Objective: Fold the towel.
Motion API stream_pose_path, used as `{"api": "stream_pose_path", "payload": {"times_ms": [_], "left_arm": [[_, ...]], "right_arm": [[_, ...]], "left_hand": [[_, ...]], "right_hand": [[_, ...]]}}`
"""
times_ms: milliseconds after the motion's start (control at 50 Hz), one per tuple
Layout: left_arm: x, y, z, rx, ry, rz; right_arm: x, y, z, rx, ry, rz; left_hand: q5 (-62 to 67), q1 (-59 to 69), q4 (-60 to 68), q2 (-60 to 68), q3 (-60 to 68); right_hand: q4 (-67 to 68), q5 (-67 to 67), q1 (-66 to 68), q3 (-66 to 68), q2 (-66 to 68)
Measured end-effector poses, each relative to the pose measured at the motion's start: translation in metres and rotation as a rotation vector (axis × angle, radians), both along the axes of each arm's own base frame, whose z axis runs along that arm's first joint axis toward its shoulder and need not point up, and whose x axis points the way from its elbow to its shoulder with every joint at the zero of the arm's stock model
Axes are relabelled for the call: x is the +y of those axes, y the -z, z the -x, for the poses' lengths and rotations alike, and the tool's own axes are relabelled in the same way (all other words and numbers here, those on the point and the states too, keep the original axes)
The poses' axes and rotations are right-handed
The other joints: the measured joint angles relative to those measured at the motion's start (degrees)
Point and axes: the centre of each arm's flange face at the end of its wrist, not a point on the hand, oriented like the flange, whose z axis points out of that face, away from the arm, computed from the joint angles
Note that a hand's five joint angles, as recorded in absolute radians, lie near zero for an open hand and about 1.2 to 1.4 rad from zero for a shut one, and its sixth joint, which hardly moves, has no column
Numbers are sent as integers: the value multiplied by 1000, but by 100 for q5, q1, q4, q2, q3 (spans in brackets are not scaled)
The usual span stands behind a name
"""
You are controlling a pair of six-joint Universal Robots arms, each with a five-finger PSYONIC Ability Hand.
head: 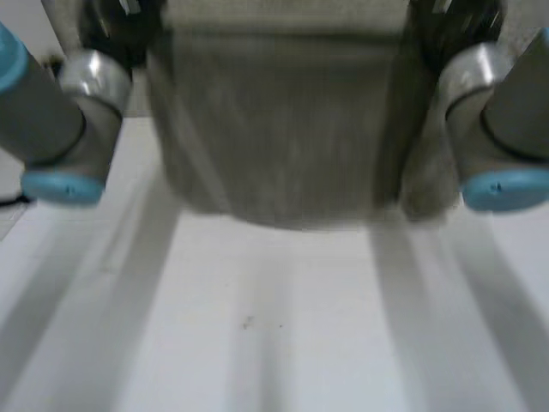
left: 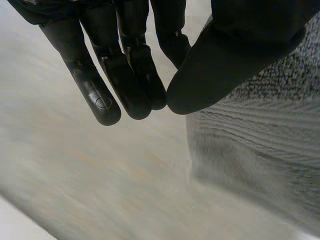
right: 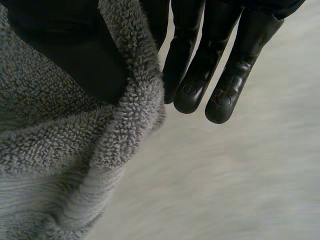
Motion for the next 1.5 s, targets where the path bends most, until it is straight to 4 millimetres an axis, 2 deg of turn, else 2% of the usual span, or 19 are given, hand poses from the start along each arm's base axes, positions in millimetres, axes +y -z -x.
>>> {"api": "stream_pose_path", "payload": {"times_ms": [80,160,220,280,300,340,420,480,580,620,660,680,700,720,780,940,1060,1220,1500], "left_arm": [[6,-45,-1,144,51,141],[13,-43,-5,192,92,115],[15,-19,-7,177,97,33],[20,28,-11,129,87,-110],[20,28,-11,129,87,-110],[28,74,-16,80,78,-239],[42,125,-21,22,78,-381],[62,174,-27,-34,87,-520],[85,210,-34,-86,91,-636],[92,217,-36,-102,90,-660],[100,221,-39,-124,87,-675],[102,221,-40,-129,86,-675],[102,221,-40,-129,86,-675],[105,220,-41,-135,85,-672],[111,213,-44,-144,82,-655],[120,194,-51,-130,70,-607],[123,186,-54,-119,64,-585],[124,186,-56,-116,59,-583],[119,187,-62,-109,37,-588]], "right_arm": [[8,-34,3,-97,-9,167],[17,-26,5,-84,-26,145],[22,-2,5,-34,-40,52],[29,38,6,46,-64,-107],[29,38,6,46,-64,-107],[36,73,8,107,-88,-240],[44,120,9,170,-118,-398],[53,171,11,223,-140,-555],[64,213,16,252,-144,-692],[68,221,19,252,-141,-729],[73,225,23,237,-135,-766],[75,223,24,227,-134,-776],[75,223,24,227,-134,-776],[77,220,26,210,-132,-784],[81,208,30,150,-128,-798],[67,172,62,-144,-97,-823],[64,161,84,-268,-134,-920],[63,168,111,-334,-92,-1068],[74,199,127,-363,-26,-1118]], "left_hand": [[-2,3,0,0,0],[0,5,0,0,0],[0,5,0,2,0],[1,5,0,2,0],[1,5,0,2,0],[1,5,0,3,0],[1,5,0,3,1],[1,5,0,3,2],[1,5,0,3,2],[1,5,0,3,2],[1,5,0,3,2],[1,5,0,3,2],[1,5,0,3,2],[1,5,0,3,2],[1,5,0,3,2],[1,5,0,3,2],[1,5,0,3,2],[1,5,1,3,2],[1,5,0,3,2]], "right_hand": [[0,1,0,0,0],[0,13,0,0,0],[0,15,0,0,0],[0,15,0,0,0],[0,15,0,0,0],[0,15,0,0,0],[0,16,0,0,0],[0,17,0,0,0],[-31,-9,-32,-70,-62],[-1374,-1158,-992,-1382,-1343],[-1715,-1481,-1258,-1717,-1796],[-3498,-3240,-2848,-3605,-3578],[-3498,-3240,-2848,-3605,-3578],[-4631,-4381,-3689,-4633,-4674],[-5507,-5213,-4214,-5624,-5433],[-5507,-5215,-4214,-5627,-5433],[-5507,-5215,-4214,-5628,-5433],[-5488,-5207,-4209,-5596,-5416],[-3989,-3900,-3000,-4008,-3973]]}}
